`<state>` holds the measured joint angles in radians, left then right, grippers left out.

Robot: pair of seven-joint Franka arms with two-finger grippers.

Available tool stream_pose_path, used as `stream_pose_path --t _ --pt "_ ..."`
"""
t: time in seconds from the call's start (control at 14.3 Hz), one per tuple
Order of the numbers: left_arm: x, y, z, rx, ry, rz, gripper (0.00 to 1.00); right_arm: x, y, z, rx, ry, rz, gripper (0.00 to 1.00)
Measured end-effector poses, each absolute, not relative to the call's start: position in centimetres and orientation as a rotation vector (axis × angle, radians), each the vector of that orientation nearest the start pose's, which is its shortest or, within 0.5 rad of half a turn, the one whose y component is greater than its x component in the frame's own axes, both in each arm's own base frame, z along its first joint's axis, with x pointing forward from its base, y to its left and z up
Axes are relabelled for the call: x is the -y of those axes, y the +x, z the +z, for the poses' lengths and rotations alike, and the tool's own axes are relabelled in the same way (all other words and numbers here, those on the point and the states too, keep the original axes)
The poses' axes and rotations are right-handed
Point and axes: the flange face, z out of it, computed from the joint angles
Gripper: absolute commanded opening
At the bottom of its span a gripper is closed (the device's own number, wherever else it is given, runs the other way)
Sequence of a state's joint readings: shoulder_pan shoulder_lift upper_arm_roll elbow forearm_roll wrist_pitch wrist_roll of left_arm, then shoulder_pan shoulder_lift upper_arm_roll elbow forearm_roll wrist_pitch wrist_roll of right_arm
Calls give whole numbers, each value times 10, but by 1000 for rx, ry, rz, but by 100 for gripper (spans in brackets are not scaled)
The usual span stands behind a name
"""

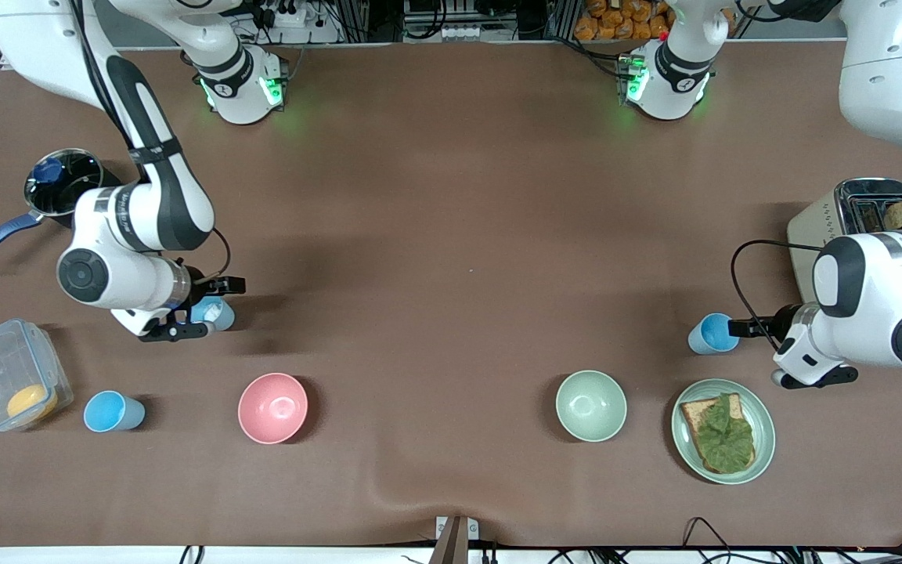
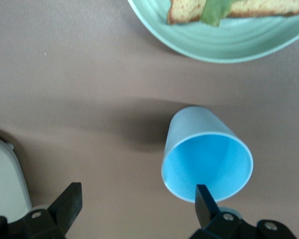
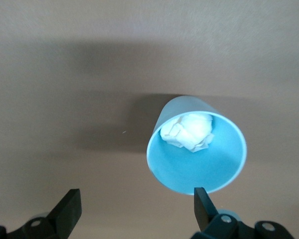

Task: Stack blue cups with both arms
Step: 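Grasp a blue cup with the right gripper while the left gripper grasps another, then lift the right cup toward the table middle while the left gripper lifts its cup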

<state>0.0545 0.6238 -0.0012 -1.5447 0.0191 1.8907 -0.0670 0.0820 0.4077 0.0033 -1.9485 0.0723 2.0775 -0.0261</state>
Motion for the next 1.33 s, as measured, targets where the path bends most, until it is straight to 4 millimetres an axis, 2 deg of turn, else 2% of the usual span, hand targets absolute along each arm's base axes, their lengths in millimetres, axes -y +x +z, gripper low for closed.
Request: stream_pose_path --t 0.07,0.14,0.21,0.28,0.35,0.56,0.7,0.77,0.91,1.12,1.19,1.26,1.33 --pt "-37 671 264 181 -3089 421 100 -53 583 243 98 -3056 446 100" --pt "-37 671 260 185 -3089 419 100 -51 583 237 90 -3055 452 79" --pt "-37 672 255 185 -3088 421 100 -49 583 234 79 -3054 458 50" --pt "-37 672 252 185 -3088 424 100 -46 583 231 60 -3052 464 26" --pt "-37 671 249 185 -3087 429 100 -42 583 226 35 -3052 472 14" --pt "-36 670 236 183 -3083 458 100 -22 588 206 -26 -3044 480 13" --pt "-36 669 229 182 -3081 473 100 -20 594 204 -36 -3041 472 0" --pt "-36 669 226 182 -3080 478 100 -21 596 207 -36 -3040 463 0" --pt "-34 668 222 179 -3079 487 74 -22 599 211 -25 -3037 465 0" --pt "-31 668 219 171 -3079 489 19 -22 602 218 9 -3027 490 0" --pt "-30 668 218 170 -3079 490 5 -25 604 224 12 -3015 519 0" --pt "-30 668 218 168 -3079 491 0 -29 606 232 10 -2991 558 0" --pt "-29 668 218 168 -3079 491 0 -35 609 243 4 -2955 599 0"
